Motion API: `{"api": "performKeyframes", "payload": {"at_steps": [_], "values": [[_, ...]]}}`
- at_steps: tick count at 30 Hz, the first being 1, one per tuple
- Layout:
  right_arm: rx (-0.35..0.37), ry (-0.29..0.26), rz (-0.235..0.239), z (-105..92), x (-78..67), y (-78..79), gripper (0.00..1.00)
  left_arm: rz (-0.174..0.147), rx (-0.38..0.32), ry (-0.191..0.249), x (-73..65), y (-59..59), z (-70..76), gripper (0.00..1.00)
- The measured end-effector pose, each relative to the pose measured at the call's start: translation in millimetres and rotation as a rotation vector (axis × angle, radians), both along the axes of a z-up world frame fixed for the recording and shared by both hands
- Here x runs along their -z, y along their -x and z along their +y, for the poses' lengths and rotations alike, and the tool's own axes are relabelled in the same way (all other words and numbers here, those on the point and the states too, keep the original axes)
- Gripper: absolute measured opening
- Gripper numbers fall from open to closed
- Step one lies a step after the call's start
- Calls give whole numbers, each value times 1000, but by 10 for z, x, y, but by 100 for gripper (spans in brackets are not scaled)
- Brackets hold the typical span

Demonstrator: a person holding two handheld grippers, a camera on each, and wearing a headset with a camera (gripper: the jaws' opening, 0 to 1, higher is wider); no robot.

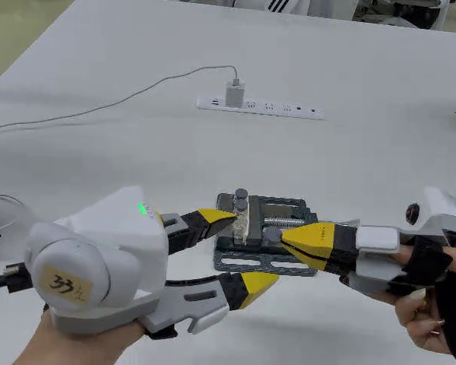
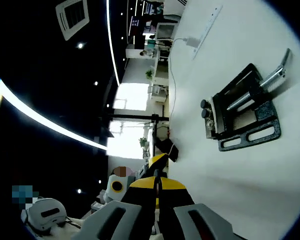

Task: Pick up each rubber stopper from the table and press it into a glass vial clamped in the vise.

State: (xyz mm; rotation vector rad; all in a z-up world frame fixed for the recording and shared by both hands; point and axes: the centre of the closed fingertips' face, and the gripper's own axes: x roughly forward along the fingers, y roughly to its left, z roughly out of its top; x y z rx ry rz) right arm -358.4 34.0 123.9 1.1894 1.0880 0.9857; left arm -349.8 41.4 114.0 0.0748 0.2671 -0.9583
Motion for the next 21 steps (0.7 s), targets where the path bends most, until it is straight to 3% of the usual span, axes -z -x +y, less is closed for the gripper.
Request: {"api": "performKeyframes", "payload": {"at_steps": [1, 6, 15, 21], "values": [[4, -12, 28, -3, -1, 18, 0, 1, 10, 7, -9, 12, -26, 37], [11, -15, 46, -22, 17, 41, 0, 15, 50, 32, -21, 74, -119, 22], [15, -25, 60, -62, 13, 31, 0, 50, 37, 48, 19, 76, -112, 19], [2, -23, 80, -65, 47, 79, 0, 51, 43, 69, -14, 82, -118, 12]]}}
